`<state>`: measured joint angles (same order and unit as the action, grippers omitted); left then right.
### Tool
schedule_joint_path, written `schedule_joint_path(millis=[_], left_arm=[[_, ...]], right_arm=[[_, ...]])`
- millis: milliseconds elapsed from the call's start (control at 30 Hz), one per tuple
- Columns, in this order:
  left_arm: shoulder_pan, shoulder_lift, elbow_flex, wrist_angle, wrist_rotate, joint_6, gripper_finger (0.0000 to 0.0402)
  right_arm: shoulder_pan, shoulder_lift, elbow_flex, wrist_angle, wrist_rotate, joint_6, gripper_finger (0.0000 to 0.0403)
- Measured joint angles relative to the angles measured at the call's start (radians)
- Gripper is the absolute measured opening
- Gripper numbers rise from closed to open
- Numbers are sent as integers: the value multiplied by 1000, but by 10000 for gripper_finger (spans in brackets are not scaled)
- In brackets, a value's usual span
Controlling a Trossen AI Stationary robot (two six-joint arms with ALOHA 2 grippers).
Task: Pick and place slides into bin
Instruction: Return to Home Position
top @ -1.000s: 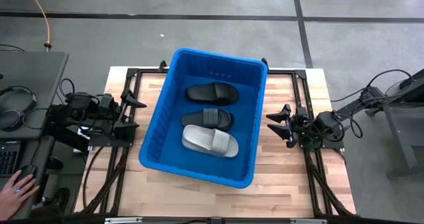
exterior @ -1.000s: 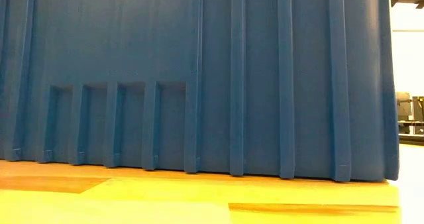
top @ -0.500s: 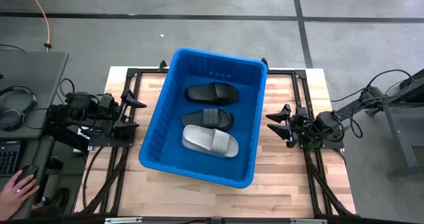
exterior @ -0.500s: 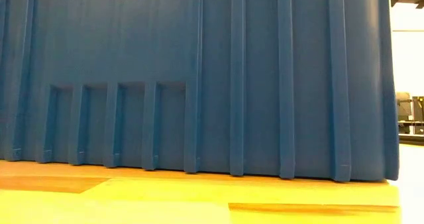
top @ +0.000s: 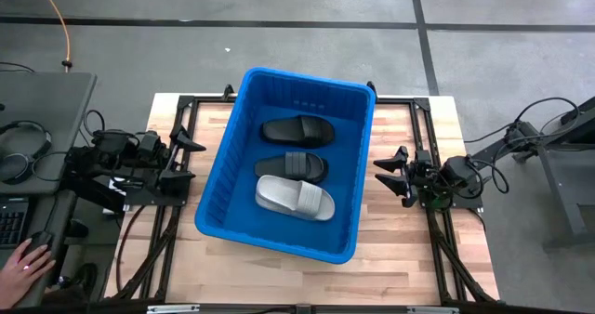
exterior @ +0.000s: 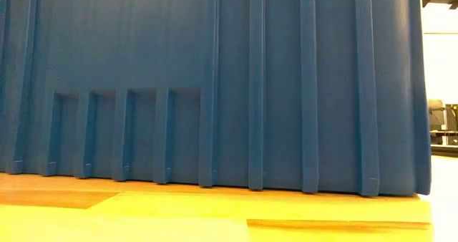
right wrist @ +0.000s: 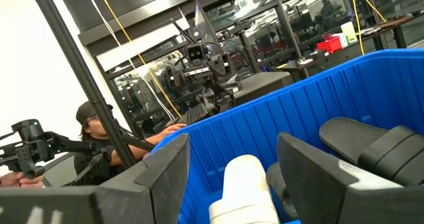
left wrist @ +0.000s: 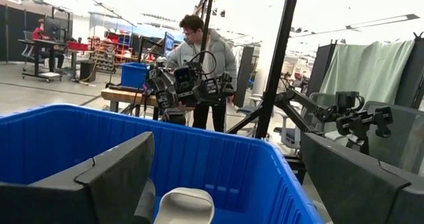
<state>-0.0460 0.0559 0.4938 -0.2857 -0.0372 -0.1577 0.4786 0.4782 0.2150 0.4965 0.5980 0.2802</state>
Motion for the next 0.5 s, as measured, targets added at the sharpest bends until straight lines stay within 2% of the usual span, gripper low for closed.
schedule_joint_path(millis=[500], left_arm=[[0, 0, 0, -2, 0, -4, 367]], right_arm=[[0, 0, 0, 0, 0, 0, 218]])
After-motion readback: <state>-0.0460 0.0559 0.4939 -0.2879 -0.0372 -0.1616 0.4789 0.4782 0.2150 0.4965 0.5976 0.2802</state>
